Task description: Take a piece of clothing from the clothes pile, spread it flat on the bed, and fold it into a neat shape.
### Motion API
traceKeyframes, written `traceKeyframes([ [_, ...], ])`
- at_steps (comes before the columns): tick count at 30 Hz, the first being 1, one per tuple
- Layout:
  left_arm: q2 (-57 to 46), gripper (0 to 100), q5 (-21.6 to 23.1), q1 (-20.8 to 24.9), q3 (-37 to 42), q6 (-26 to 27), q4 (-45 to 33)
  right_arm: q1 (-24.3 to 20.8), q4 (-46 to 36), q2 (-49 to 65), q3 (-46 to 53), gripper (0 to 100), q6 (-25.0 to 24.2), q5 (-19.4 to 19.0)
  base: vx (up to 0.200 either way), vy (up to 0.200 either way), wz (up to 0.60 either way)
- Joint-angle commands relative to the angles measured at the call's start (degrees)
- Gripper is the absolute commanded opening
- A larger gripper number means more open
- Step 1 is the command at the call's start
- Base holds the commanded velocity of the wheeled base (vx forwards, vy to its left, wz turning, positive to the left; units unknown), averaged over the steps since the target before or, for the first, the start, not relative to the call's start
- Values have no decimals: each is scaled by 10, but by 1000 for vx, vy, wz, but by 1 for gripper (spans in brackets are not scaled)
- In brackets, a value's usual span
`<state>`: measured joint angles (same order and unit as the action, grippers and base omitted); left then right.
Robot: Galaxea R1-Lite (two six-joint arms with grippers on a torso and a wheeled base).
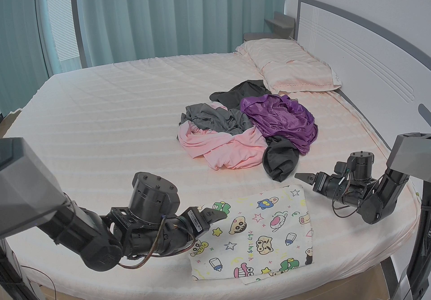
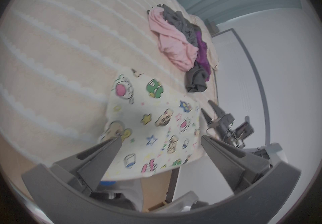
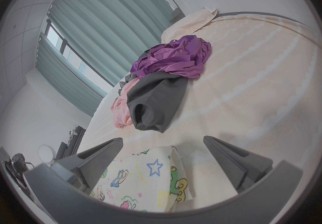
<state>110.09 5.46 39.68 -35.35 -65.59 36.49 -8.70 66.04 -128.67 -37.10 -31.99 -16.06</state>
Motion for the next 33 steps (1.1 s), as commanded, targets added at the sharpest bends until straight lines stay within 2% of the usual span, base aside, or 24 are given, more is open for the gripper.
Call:
traceKeyframes([
  [1, 124, 100, -41, 4, -16, -15, 92, -11, 33, 36, 64, 100, -1, 2, 0, 0, 0],
  [7, 131, 100, -47, 26, -4, -10, 88, -23, 36, 61, 105, 100, -2, 1, 0, 0, 0],
  [13, 131, 100, -48, 38, -3, -2, 68, -38, 37, 105, 202, 100, -1, -6, 0, 0, 0],
  [19, 110, 100, -49, 37, 2, -3, 67, -39, 36, 129, 280, 100, 12, -50, 0, 0, 0],
  [20, 90, 100, -48, 37, 12, -4, 67, -39, 37, 131, 302, 100, 32, -69, 0, 0, 0],
  [25, 53, 100, -49, 37, 32, -5, 66, -44, 37, 113, 340, 100, 89, -90, 0, 0, 0],
  [33, 52, 100, -49, 37, 38, -4, 67, -73, 37, 77, 353, 100, 114, -96, 0, 0, 0],
])
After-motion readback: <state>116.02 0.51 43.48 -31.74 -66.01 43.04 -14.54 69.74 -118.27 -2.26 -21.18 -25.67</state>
